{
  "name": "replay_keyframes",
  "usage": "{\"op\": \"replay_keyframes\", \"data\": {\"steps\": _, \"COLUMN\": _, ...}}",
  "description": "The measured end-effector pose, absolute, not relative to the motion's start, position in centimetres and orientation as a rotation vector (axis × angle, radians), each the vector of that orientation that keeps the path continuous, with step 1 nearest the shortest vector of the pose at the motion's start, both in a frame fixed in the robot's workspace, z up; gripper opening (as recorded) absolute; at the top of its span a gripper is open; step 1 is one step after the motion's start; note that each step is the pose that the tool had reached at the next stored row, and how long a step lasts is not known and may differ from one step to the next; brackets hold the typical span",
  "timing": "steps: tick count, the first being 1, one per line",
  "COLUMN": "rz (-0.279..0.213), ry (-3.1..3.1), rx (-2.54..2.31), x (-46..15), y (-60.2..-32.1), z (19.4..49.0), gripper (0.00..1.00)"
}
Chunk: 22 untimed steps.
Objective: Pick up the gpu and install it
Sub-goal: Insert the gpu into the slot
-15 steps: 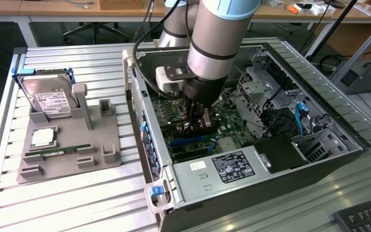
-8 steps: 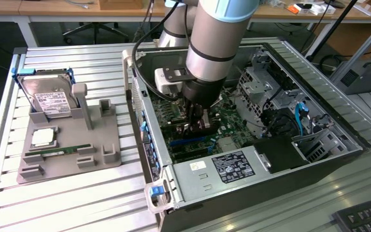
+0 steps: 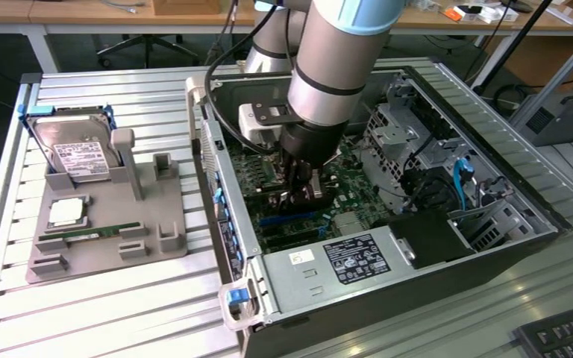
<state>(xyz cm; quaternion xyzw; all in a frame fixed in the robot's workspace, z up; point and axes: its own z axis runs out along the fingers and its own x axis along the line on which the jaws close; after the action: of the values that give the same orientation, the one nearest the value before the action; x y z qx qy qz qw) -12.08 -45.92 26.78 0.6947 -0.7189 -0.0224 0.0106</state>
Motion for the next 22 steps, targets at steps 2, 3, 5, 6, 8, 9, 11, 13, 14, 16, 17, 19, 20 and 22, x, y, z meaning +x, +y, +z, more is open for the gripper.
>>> {"op": "replay_keyframes", "data": {"steps": 2, "rz": -0.07, "ry": -2.244, "rx": 2.168, "x": -12.08, "y": -45.91, "z": 26.69, "gripper": 0.27}}
{"op": "replay_keyframes", "data": {"steps": 3, "rz": -0.07, "ry": -2.243, "rx": 2.168, "x": -12.07, "y": -45.92, "z": 26.54, "gripper": 0.27}}
{"op": "replay_keyframes", "data": {"steps": 5, "rz": -0.07, "ry": -2.244, "rx": 2.168, "x": -12.07, "y": -45.92, "z": 26.26, "gripper": 0.27}}
{"op": "replay_keyframes", "data": {"steps": 6, "rz": -0.07, "ry": -2.243, "rx": 2.168, "x": -12.07, "y": -45.92, "z": 26.18, "gripper": 0.27}}
{"op": "replay_keyframes", "data": {"steps": 8, "rz": -0.07, "ry": -2.243, "rx": 2.168, "x": -12.07, "y": -45.92, "z": 26.16, "gripper": 0.27}}
{"op": "replay_keyframes", "data": {"steps": 9, "rz": -0.07, "ry": -2.243, "rx": 2.168, "x": -12.07, "y": -45.92, "z": 26.16, "gripper": 0.27}}
{"op": "replay_keyframes", "data": {"steps": 11, "rz": -0.07, "ry": -2.243, "rx": 2.168, "x": -12.07, "y": -45.92, "z": 26.16, "gripper": 0.27}}
{"op": "replay_keyframes", "data": {"steps": 13, "rz": -0.07, "ry": -2.244, "rx": 2.168, "x": -12.07, "y": -45.92, "z": 26.16, "gripper": 0.27}}
{"op": "replay_keyframes", "data": {"steps": 14, "rz": -0.07, "ry": -2.243, "rx": 2.168, "x": -12.07, "y": -45.92, "z": 26.16, "gripper": 0.27}}
{"op": "replay_keyframes", "data": {"steps": 16, "rz": -0.07, "ry": -2.244, "rx": 2.168, "x": -12.07, "y": -45.92, "z": 26.16, "gripper": 0.27}}
{"op": "replay_keyframes", "data": {"steps": 17, "rz": -0.07, "ry": -2.243, "rx": 2.168, "x": -12.07, "y": -45.92, "z": 26.16, "gripper": 0.27}}
{"op": "replay_keyframes", "data": {"steps": 19, "rz": -0.07, "ry": -2.243, "rx": 2.169, "x": -12.07, "y": -45.92, "z": 26.16, "gripper": 0.27}}
{"op": "replay_keyframes", "data": {"steps": 20, "rz": -0.07, "ry": -2.242, "rx": 2.17, "x": -12.07, "y": -45.92, "z": 26.16, "gripper": 0.27}}
{"op": "replay_keyframes", "data": {"steps": 22, "rz": -0.07, "ry": -2.238, "rx": 2.173, "x": -12.07, "y": -45.92, "z": 26.16, "gripper": 0.27}}
